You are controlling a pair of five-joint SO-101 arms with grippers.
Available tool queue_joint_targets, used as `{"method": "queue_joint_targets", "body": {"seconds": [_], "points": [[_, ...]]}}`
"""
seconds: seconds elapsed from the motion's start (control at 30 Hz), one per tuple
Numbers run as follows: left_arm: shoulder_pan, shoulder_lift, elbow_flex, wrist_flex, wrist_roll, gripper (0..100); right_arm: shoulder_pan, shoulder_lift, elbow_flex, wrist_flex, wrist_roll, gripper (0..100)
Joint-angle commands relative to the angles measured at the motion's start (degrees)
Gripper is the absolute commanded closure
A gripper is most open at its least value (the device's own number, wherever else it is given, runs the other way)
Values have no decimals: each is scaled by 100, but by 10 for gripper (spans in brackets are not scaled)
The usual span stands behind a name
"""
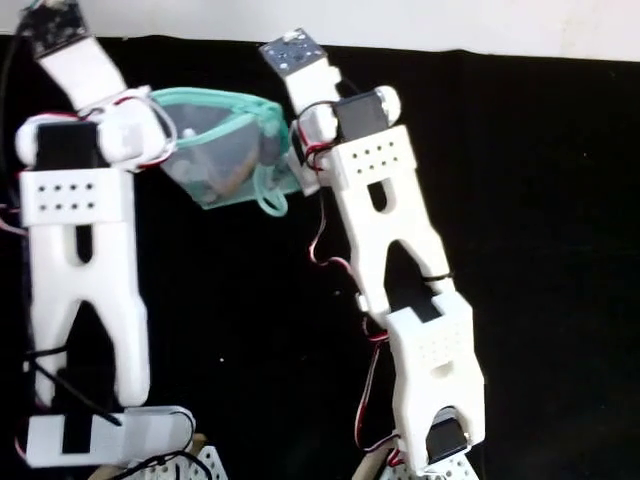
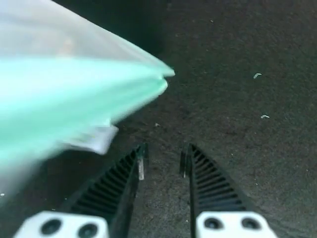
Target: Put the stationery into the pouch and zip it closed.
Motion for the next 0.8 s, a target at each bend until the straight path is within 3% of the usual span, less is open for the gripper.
{"method": "queue_joint_targets", "body": {"seconds": [0.0,0.43,0.77], "points": [[338,233,-312,35,53,993,-40,-549,31,57,-35,882],[347,242,-418,-18,70,993,-338,-2510,2949,-48,-79,882],[338,242,-418,-18,53,993,-418,-4004,6378,-2791,-1152,882]]}}
